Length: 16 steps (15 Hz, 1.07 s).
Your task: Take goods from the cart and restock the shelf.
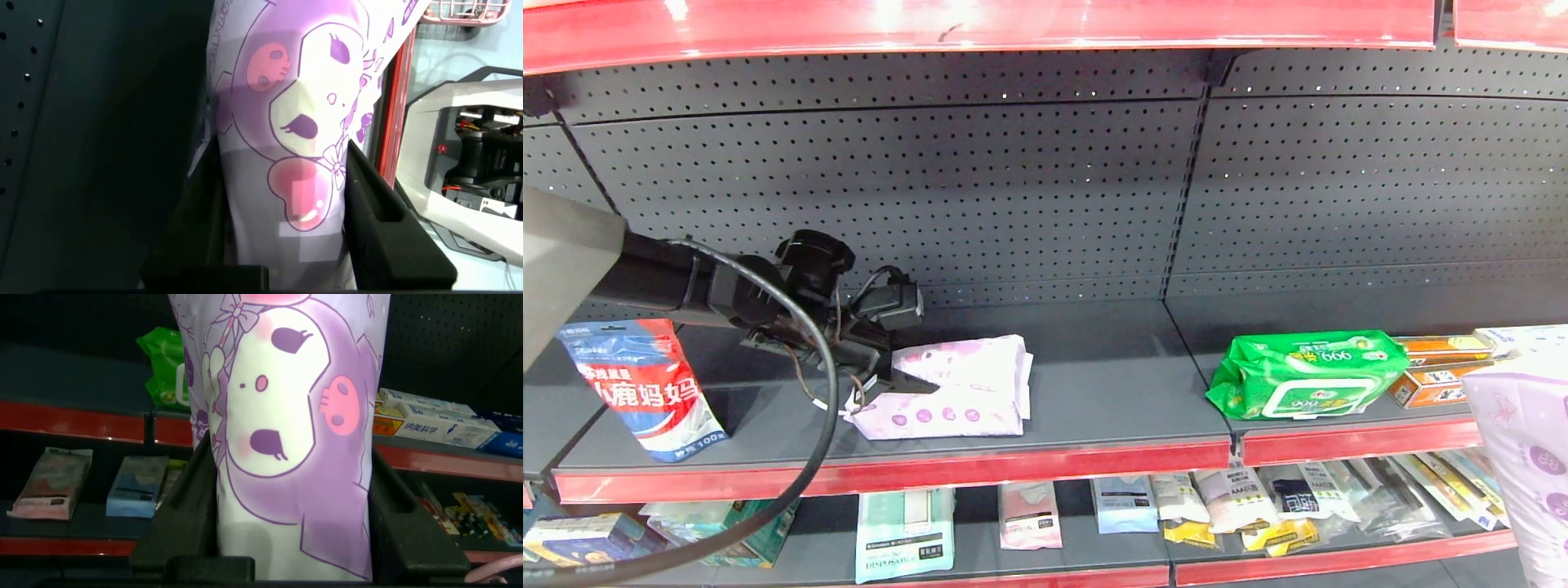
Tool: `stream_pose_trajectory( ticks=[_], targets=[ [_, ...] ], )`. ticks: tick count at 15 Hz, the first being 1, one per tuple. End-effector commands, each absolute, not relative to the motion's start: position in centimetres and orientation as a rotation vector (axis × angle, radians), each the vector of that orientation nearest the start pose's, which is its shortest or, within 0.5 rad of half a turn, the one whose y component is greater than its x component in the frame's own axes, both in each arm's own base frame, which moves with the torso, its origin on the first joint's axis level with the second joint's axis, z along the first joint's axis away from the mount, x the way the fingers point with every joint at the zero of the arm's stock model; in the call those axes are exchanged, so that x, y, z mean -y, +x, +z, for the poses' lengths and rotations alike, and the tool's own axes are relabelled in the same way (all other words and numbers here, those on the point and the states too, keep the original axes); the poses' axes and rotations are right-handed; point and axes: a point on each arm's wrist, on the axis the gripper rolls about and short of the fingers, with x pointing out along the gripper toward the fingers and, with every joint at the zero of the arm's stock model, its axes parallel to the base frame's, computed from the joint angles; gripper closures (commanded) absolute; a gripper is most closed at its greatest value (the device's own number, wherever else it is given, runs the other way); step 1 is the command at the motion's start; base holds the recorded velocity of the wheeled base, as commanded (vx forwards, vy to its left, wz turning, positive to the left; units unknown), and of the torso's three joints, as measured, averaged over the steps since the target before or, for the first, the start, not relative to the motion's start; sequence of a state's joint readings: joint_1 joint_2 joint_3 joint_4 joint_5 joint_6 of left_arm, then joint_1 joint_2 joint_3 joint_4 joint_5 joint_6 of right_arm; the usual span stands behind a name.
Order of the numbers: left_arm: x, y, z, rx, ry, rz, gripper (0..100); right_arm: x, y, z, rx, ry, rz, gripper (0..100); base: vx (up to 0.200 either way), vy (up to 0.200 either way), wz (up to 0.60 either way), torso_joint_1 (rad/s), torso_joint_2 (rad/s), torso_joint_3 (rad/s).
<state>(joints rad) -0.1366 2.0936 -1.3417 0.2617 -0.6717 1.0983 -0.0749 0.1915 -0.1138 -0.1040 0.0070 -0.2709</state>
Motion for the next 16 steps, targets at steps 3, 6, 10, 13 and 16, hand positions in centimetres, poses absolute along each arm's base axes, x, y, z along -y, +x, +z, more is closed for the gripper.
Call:
stream_pose_trajectory(
  ticks=[3, 6, 10, 13, 16],
  targets=[
    [6.5, 37.5, 11.3, -0.477, 0.666, -1.178, 100, -0.1, -1.2, 12.1, 0.013, -0.279, -0.076, 100, 0.000, 0.000, 0.00, 0.000, 0.00, 0.000],
    [6.5, 37.4, 11.2, -0.481, 0.663, -1.182, 100, -0.1, -1.1, 12.2, 0.010, -0.278, -0.076, 100, 0.000, 0.000, 0.00, 0.000, 0.00, 0.000],
    [6.5, 37.5, 11.2, -0.483, 0.661, -1.181, 0, -0.1, -1.1, 12.1, 0.011, -0.279, -0.076, 100, 0.000, 0.000, 0.00, 0.000, 0.00, 0.000],
    [6.5, 37.6, 11.5, -0.480, 0.652, -1.173, 0, -0.1, -1.2, 12.1, 0.013, -0.279, -0.076, 100, 0.000, 0.000, 0.00, 0.000, 0.00, 0.000],
    [5.5, 37.7, 11.7, -0.477, 0.615, -1.156, 0, -0.1, -1.1, 11.9, 0.007, -0.278, -0.075, 100, 0.000, 0.000, 0.00, 0.000, 0.00, 0.000]
  ],
)
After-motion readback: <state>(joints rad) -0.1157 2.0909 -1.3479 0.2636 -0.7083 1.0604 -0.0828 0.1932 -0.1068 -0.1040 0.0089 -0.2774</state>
